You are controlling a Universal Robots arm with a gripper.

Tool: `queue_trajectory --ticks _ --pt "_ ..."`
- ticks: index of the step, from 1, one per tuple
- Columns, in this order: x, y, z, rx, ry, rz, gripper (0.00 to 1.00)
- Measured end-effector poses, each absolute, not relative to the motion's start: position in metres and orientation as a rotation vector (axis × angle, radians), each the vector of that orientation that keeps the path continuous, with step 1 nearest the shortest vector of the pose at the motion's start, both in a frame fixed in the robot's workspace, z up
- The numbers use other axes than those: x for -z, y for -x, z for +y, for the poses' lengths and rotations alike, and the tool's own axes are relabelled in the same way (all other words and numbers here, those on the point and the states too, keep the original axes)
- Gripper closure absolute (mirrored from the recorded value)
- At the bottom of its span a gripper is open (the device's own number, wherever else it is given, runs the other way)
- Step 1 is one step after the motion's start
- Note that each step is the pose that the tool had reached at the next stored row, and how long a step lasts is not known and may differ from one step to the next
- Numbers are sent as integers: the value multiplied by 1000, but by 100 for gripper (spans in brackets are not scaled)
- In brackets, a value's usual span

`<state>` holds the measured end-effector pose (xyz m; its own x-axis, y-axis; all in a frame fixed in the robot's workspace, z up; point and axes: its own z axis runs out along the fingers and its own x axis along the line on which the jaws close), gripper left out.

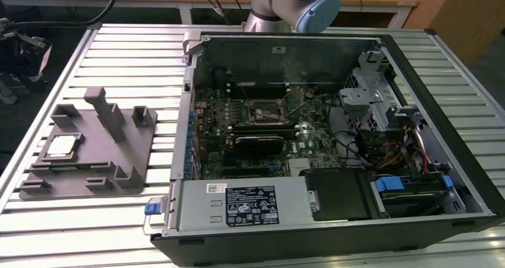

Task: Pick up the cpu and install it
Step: 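Pick up the cpu and move it towards the insertion slot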

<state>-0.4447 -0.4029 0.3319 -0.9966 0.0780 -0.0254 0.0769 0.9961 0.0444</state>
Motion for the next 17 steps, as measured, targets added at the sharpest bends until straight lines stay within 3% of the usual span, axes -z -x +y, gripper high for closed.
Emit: queue_trajectory --ticks 17 --pt "-328 447 -403 -68 -121 3111 89"
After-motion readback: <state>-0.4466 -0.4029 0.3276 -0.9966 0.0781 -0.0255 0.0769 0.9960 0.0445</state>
